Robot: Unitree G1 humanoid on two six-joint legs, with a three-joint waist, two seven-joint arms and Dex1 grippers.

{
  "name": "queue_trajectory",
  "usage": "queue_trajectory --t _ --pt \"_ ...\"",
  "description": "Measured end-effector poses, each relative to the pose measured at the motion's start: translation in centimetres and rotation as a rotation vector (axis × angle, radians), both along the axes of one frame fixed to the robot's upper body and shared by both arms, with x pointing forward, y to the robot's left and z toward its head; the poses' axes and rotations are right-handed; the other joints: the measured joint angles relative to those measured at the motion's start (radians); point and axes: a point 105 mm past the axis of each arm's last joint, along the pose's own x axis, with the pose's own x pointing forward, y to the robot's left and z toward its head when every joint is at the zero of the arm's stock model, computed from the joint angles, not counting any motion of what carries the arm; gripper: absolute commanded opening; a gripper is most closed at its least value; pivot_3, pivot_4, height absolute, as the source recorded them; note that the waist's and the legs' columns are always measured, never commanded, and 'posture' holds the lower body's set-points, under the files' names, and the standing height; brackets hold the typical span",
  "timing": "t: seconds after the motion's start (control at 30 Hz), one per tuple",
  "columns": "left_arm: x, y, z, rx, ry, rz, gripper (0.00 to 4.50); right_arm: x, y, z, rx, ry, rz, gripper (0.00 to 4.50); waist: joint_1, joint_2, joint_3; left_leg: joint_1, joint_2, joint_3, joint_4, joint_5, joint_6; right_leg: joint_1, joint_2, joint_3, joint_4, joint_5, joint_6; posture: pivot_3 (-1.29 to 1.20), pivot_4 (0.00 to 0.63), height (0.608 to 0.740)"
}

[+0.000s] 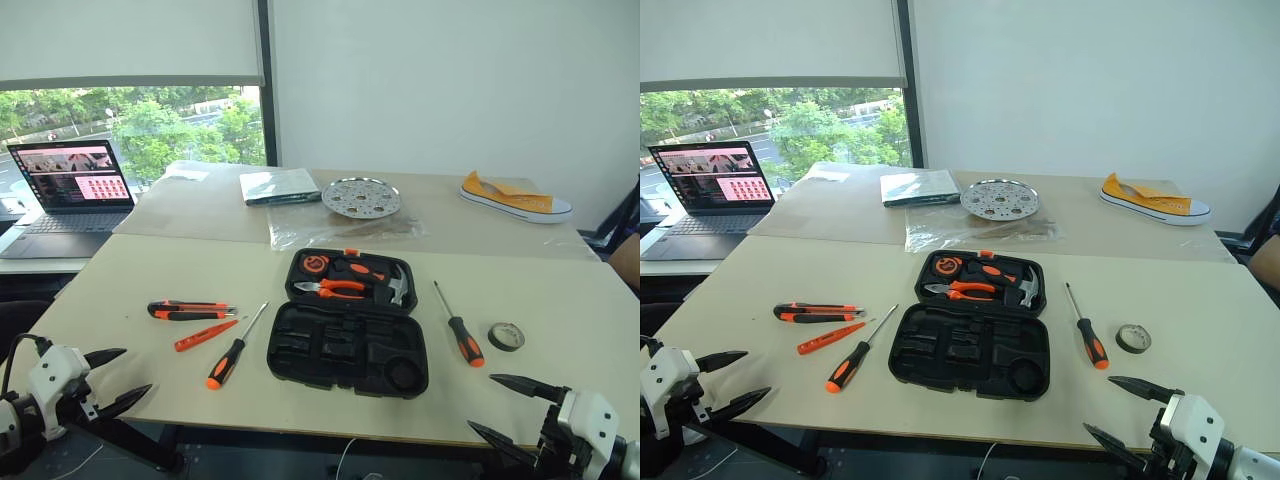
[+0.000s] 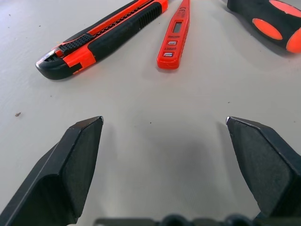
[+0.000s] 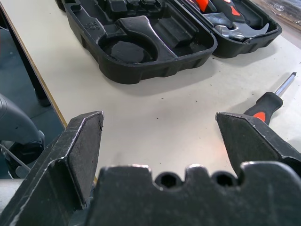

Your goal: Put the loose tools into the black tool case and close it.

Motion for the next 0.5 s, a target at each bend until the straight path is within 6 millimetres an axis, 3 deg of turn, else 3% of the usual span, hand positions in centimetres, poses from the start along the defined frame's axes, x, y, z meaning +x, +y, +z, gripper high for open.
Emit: queue_trajectory --t 0.1,0.2,0.3,0.4,0.5 --pt "-0.3 0.1 0.1 -0.039 0.024 0.021 4.5 0.4 0.5 0.4 0.049 -0.008 0.021 4.45 -0.003 -0.001 0.0 0.0 0.0 0.0 0.0 0.0 0.0 0.0 0.0 0.0 0.0 0.0 0.0 0.0 0.15 0.74" --pt "-1.0 0.0 0.4 -0.131 0.098 0.067 4.5 1.9 4.1 4.2 0.222 -0.149 0.166 4.45 -0.021 -0.002 0.001 0.0 0.003 -0.001 0.002 -0.001 0.0 0.0 0.0 -0.001 0.002 0.002 -0.004 0.0 0.15 0.74" --pt "-3.2 2.5 -0.2 -0.167 0.212 0.241 4.5 1.8 7.0 6.6 0.291 -0.246 0.298 4.45 -0.025 -0.002 0.001 0.001 0.005 -0.001 0.002 -0.001 -0.002 0.0 0.003 -0.002 0.003 -0.001 -0.004 0.0 0.15 0.74" --pt "-4.8 3.3 -0.7 -0.223 0.285 0.325 4.5 1.7 7.6 6.4 0.321 -0.243 0.31 4.45 -0.013 -0.002 0.001 0.001 0.004 -0.002 0.002 0.0 -0.008 -0.001 0.007 -0.003 0.003 -0.001 -0.006 0.0 0.15 0.74" --pt "-4.4 1.7 0.7 -0.279 0.296 0.3 4.5 2.0 8.0 6.8 0.325 -0.264 0.324 4.45 0.01 -0.002 0.001 -0.003 0.004 -0.004 0.009 -0.002 -0.007 0.0 0.006 -0.004 0.004 0.0 -0.011 0.0 0.15 0.74"
